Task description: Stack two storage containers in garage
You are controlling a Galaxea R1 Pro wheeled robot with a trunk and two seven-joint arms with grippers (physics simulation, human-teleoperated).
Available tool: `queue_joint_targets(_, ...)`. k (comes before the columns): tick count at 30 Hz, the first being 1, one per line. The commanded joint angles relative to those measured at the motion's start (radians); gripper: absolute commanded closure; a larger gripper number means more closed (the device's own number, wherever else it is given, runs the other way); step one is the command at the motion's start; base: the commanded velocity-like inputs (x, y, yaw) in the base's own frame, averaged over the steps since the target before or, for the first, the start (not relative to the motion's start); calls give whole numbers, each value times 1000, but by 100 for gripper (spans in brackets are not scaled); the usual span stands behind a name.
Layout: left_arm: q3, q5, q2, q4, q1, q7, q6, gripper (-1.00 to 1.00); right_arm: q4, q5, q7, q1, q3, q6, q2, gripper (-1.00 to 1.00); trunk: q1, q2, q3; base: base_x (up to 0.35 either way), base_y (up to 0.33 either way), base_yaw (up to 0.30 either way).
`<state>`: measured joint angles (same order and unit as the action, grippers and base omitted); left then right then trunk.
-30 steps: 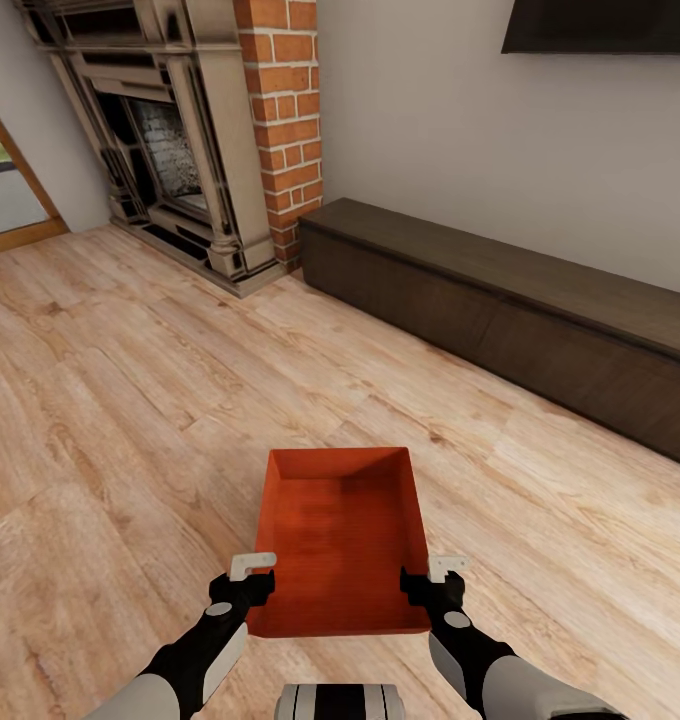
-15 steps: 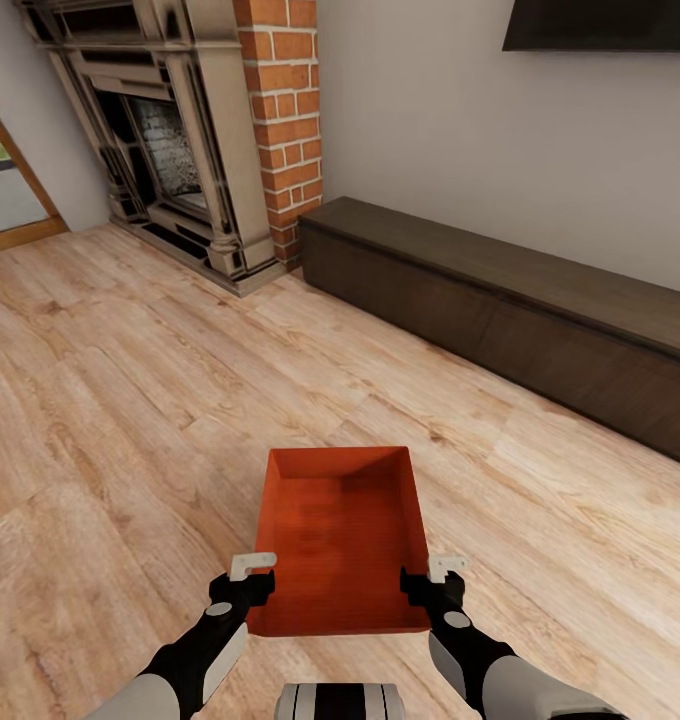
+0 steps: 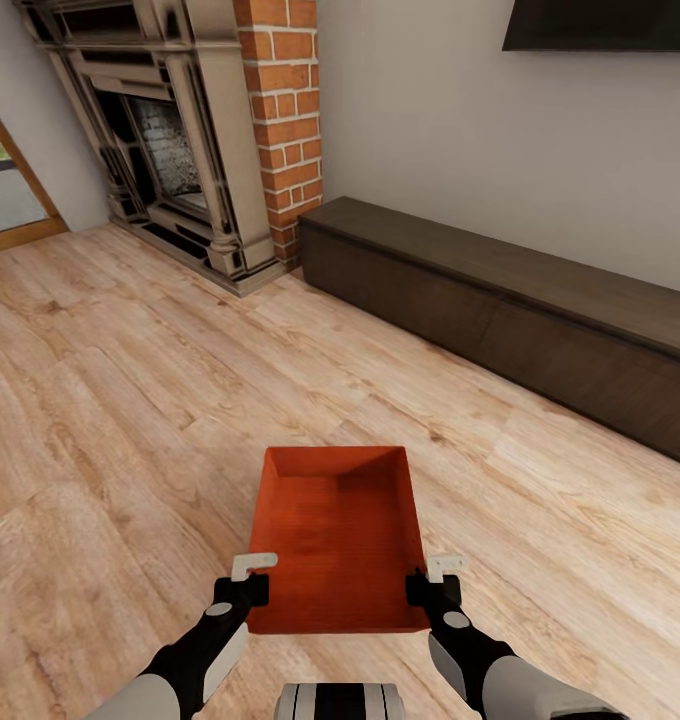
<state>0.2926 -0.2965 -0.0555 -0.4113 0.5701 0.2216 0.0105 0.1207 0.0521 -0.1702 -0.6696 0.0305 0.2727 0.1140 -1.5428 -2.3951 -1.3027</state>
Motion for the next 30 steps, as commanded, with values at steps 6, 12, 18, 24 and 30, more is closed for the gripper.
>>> queue_joint_targets(6,-1,4,2,0,1,32,0,100,-1,-5,-12,-1,-23,2,0,100,8,14,6,0,0,0)
queue_joint_targets(12,-1,4,2,0,1,32,0,100,-1,-5,-12,-1,-23,5,0,100,31,56,24,0,0,0)
queue_joint_targets(18,-2,4,2,-1,1,31,0,100,-1,-5,-12,-1,-23,4,0,100,54,98,43,0,0,0)
queue_joint_targets(24,-2,4,2,0,1,31,0,100,-1,-5,-12,-1,-23,3,0,100,77,140,62,0,0,0)
queue_joint_targets(30,-1,4,2,0,1,31,0,100,-1,-5,-11,-1,-23,3,0,100,100,182,81,0,0,0)
